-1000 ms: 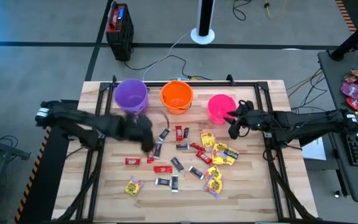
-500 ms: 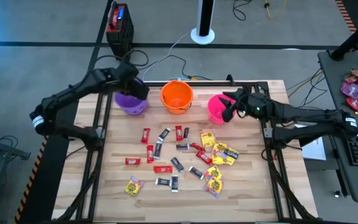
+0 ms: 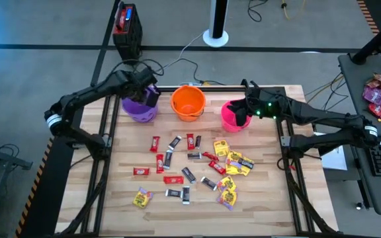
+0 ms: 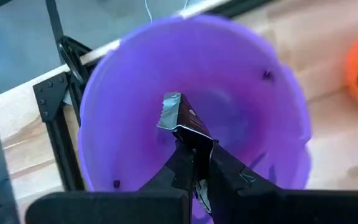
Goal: Sort candy by brand, put in halloween buckets
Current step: Put the black candy into the violet bucket, then put the yellow candy into the pink bucket
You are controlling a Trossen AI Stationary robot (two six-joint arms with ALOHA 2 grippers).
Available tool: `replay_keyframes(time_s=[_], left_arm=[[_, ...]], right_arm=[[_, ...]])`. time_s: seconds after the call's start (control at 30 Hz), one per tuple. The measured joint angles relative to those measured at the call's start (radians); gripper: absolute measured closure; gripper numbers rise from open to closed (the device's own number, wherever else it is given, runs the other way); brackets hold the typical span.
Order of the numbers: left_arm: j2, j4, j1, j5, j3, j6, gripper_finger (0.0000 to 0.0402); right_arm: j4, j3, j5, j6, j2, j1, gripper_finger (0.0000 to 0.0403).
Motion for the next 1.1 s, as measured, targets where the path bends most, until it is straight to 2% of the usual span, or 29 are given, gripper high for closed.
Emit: replay_keyframes(time_s=[0.13, 0.23, 0.33, 0.5, 0.6, 0.7, 0.77, 0.83, 0.97, 1.0, 1.03, 1.1], left_arm=[[0.058, -0.038, 0.032, -0.005, -0.001, 0.099, 0.0397], [0.077, -0.038, 0.045, -0.032, -0.001, 0.139, 0.0381], [0.088, -0.022, 0.053, -0.031, -0.002, 0.233, 0.0343], [0.079, -0.023, 0.052, -0.03, -0.002, 0.33, 0.0274], [0.052, -0.023, 0.052, -0.03, -0.003, 0.421, 0.0248], [0.001, -0.012, 0.052, -0.009, -0.002, 0.448, 0.0238], [-0.06, 0.019, 0.052, 0.099, 0.001, 0.491, 0.0237], [-0.138, 0.086, 0.052, 0.3, 0.002, 0.579, 0.0238], [-0.284, 0.212, 0.06, 0.816, -0.026, 0.764, 0.0243], [-0.312, 0.246, 0.059, 0.881, -0.032, 0.785, 0.0244], [-0.337, 0.28, 0.059, 0.904, -0.035, 0.786, 0.0244], [-0.376, 0.336, 0.06, 0.894, -0.038, 0.769, 0.0245]], right_arm=[[-0.096, 0.086, 0.03, 0.012, 0.018, -0.001, 0.0264], [-0.141, 0.143, 0.103, 0.004, 0.04, 0.002, 0.0264], [-0.176, 0.187, 0.141, 0.006, 0.068, 0.005, 0.0264], [-0.298, 0.3, 0.146, 0.147, 0.123, 0.008, 0.0264], [-0.423, 0.395, 0.082, 0.237, 0.162, 0.017, 0.0264], [-0.566, 0.498, -0.098, 0.33, 0.209, 0.033, 0.0264], [-0.686, 0.554, -0.268, 0.434, 0.246, 0.054, 0.0264], [-0.837, 0.593, -0.389, 0.538, 0.289, 0.101, 0.0264], [-1.071, 0.611, -0.419, 0.584, 0.37, 0.244, 0.0264], [-1.111, 0.602, -0.416, 0.586, 0.389, 0.274, 0.0264], [-1.145, 0.591, -0.404, 0.592, 0.408, 0.3, 0.0264], [-1.161, 0.56, -0.368, 0.616, 0.447, 0.331, 0.0264]])
